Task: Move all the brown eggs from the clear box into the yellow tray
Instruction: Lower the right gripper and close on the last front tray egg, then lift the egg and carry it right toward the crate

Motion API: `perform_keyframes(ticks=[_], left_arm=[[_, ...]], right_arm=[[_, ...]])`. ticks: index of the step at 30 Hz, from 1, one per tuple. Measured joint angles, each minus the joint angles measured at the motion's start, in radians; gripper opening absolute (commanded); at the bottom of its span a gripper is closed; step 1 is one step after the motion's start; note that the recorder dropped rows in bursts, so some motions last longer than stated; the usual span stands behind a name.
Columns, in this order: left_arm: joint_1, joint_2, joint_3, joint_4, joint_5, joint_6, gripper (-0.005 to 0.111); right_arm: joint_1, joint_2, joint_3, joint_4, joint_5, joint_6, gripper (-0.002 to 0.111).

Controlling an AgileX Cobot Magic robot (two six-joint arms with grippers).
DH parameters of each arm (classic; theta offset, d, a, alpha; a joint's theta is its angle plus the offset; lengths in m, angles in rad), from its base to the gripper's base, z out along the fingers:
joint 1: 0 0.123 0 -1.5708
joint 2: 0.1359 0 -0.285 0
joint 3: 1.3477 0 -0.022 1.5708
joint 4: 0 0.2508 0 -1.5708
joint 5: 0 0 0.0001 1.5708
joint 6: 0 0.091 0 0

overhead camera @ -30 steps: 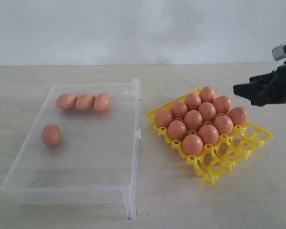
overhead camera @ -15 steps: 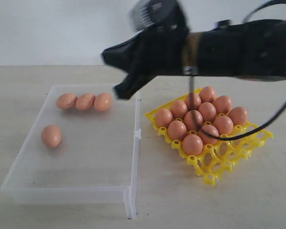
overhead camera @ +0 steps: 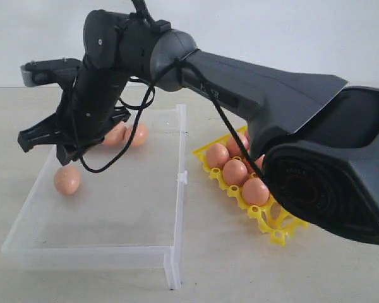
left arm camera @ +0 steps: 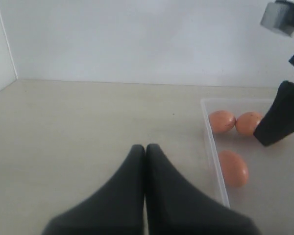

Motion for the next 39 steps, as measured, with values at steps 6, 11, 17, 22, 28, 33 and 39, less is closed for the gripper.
perform_keyframes(ticks=[6,11,17,22,28,33,39], left_arm=[[0.000,0.000,0.000,0.000,0.000,0.000,-0.004],[0.000,0.000,0.000,0.000,0.000,0.000,-0.004],[0.000,0.000,0.000,0.000,0.000,0.000,-0.004],[0.000,0.000,0.000,0.000,0.000,0.000,-0.004],[0.000,0.000,0.000,0.000,0.000,0.000,-0.004],[0.000,0.000,0.000,0.000,0.000,0.000,-0.004],[0.000,0.000,0.000,0.000,0.000,0.000,-0.004]], right_arm=[[0.000,0.019,-0.006,0.002,-0.080,0.058,0.056],[0.000,0.050,-0.013,-0.006,-0.172,0.146,0.056],[0.000,0.114,-0.013,-0.016,-0.175,0.180,0.056],[0.000,0.139,-0.013,-0.014,-0.187,0.191,0.056],[0.000,0.159,-0.013,-0.004,-0.197,0.207,0.024],[0.000,0.160,-0.013,-0.003,-0.214,0.209,0.000],[0.000,0.163,-0.013,-0.003,-0.222,0.207,0.000]])
